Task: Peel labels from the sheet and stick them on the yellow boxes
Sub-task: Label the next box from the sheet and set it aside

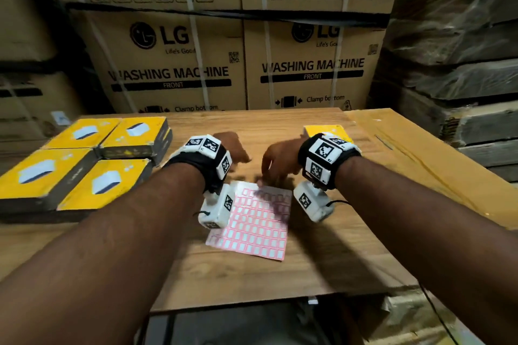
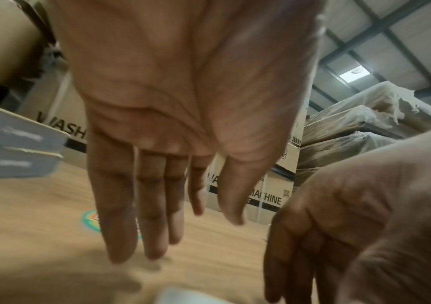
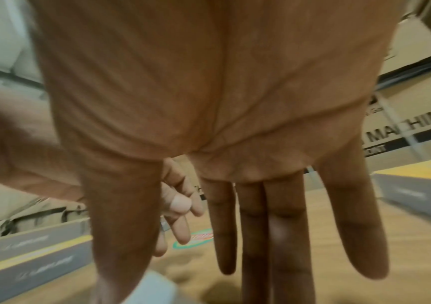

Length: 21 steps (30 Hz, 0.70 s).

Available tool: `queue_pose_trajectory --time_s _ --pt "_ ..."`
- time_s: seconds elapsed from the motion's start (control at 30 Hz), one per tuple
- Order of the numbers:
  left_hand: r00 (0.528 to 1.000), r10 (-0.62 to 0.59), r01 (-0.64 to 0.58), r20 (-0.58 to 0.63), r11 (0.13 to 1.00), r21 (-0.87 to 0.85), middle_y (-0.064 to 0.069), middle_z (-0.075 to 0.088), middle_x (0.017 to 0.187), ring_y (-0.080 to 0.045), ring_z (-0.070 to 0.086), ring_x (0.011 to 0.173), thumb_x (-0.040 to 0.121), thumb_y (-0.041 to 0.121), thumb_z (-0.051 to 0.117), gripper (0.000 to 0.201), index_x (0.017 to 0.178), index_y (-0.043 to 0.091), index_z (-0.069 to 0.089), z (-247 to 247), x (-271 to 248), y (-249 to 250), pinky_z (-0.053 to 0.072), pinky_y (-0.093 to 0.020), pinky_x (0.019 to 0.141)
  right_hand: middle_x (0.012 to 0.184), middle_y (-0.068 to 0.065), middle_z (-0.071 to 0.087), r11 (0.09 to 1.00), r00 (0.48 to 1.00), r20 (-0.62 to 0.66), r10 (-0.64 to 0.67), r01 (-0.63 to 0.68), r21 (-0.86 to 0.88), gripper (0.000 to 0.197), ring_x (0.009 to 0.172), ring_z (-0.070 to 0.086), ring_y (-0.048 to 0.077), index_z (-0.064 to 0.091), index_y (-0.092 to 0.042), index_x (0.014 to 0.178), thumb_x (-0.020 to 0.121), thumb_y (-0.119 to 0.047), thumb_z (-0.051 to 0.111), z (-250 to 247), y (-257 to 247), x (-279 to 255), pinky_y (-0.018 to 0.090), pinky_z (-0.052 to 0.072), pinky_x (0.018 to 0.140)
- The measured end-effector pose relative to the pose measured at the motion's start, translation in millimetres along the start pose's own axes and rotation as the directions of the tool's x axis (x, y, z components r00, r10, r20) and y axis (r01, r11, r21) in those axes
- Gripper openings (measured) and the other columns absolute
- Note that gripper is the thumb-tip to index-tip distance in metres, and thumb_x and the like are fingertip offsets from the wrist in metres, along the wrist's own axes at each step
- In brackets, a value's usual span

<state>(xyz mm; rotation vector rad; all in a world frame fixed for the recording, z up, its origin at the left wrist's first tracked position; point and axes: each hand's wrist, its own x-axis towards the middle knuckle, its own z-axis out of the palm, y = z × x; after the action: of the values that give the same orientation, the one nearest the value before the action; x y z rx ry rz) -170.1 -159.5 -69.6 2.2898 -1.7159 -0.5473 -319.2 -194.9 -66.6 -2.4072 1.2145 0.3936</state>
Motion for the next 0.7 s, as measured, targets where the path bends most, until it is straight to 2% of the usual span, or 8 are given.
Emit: queue_pose_trajectory --time_s 0.07,0.13,0.23,0.33,0.4,0.47,0.57,0.7 --pt "0.997 -0.011 0.003 0.079 0.995 0.096 -0.01 0.076 0.094 -0.025 0.072 0.087 0.081 0.038 0.074 0.033 0.095 0.008 0.075 -1.2 -13.1 -21.3 0.058 -0.036 0.082 0.072 -0.004 0.067 0.996 0.999 0.044 -0.017 0.021 -0.085 0.04 0.062 0.058 0.011 0.069 -0.009 0.116 0.086 -0.035 0.072 7.7 -22.2 2.5 0.02 0.044 0.053" --pt "0.988 -0.015 -0.001 0.154 0.994 0.107 -0.009 0.076 0.094 -0.021 0.068 0.08 0.081 0.039 0.074 0.035 0.097 0.008 0.073 0.8 -22.9 -37.1 0.055 -0.033 0.083 0.06 -0.006 0.062 0.983 0.998 0.031 -0.047 0.052 -0.178 0.037 0.058 0.051 0.011 0.068 -0.009 0.114 0.085 -0.032 0.073 12.2 -35.3 3.2 0.02 0.04 0.049" --pt "0.978 0.006 -0.019 0.207 0.998 0.061 -0.011 0.075 0.099 -0.018 0.064 0.081 0.082 0.034 0.075 0.035 0.101 0.006 0.072 0.1 -32.8 -59.1 0.054 -0.035 0.09 0.089 -0.001 0.063 0.967 0.997 0.002 -0.081 0.079 -0.24 0.033 0.079 0.053 0.016 0.069 -0.01 0.116 0.086 -0.025 0.073 16.1 -49.4 6.4 0.019 0.037 0.052" --pt "0.989 0.017 -0.025 0.148 0.998 0.051 -0.01 0.074 0.098 -0.019 0.065 0.084 0.085 0.028 0.074 0.029 0.103 0.005 0.074 -5.3 -40.0 -74.4 0.054 -0.033 0.087 0.098 0.0 0.064 0.969 0.993 -0.075 -0.094 0.074 -0.237 0.033 0.087 0.054 0.015 0.07 -0.013 0.114 0.084 -0.024 0.074 15.7 -58.2 17.8 0.023 0.039 0.064" --pt "0.996 0.009 -0.012 0.084 0.999 0.041 -0.011 0.074 0.1 -0.025 0.069 0.093 0.085 0.024 0.074 0.029 0.106 0.005 0.072 -10.3 -39.8 -84.6 0.055 -0.036 0.088 0.107 0.003 0.067 0.97 0.986 -0.141 -0.09 0.054 -0.238 0.037 0.089 0.054 0.016 0.068 -0.012 0.118 0.084 -0.025 0.075 12.3 -63.9 28.3 0.023 0.038 0.072" --pt "0.999 -0.006 0.005 0.036 1.0 0.024 -0.013 0.073 0.104 -0.028 0.07 0.1 0.085 0.021 0.072 0.028 0.109 0.005 0.071 -15.6 -39.4 -92.3 0.057 -0.037 0.086 0.115 0.005 0.068 0.973 0.98 -0.182 -0.075 0.032 -0.228 0.039 0.093 0.058 0.02 0.067 -0.01 0.119 0.084 -0.025 0.075 8.4 -65.5 39.3 0.025 0.039 0.074" --pt "1.0 -0.01 0.01 0.002 1.0 -0.027 -0.012 0.072 0.108 -0.027 0.069 0.101 0.088 0.023 0.067 0.029 0.111 0.005 0.069 -26.6 -35.0 -109.7 0.056 -0.036 0.088 0.117 0.009 0.068 0.972 0.976 -0.211 -0.052 0.0 -0.236 0.038 0.105 0.062 0.026 0.067 -0.011 0.118 0.083 -0.024 0.075 5.6 -68.7 63.4 0.027 0.044 0.078" --pt "0.999 -0.03 0.027 -0.031 0.996 -0.085 -0.013 0.073 0.105 -0.026 0.069 0.101 0.087 0.028 0.073 0.035 0.112 0.002 0.069 -36.9 -30.4 -124.9 0.055 -0.034 0.085 0.123 0.006 0.064 0.98 0.985 -0.169 -0.025 -0.009 -0.197 0.04 0.109 0.059 0.023 0.065 -0.015 0.12 0.083 -0.023 0.075 -2.3 -65.5 85.1 0.024 0.041 0.08"
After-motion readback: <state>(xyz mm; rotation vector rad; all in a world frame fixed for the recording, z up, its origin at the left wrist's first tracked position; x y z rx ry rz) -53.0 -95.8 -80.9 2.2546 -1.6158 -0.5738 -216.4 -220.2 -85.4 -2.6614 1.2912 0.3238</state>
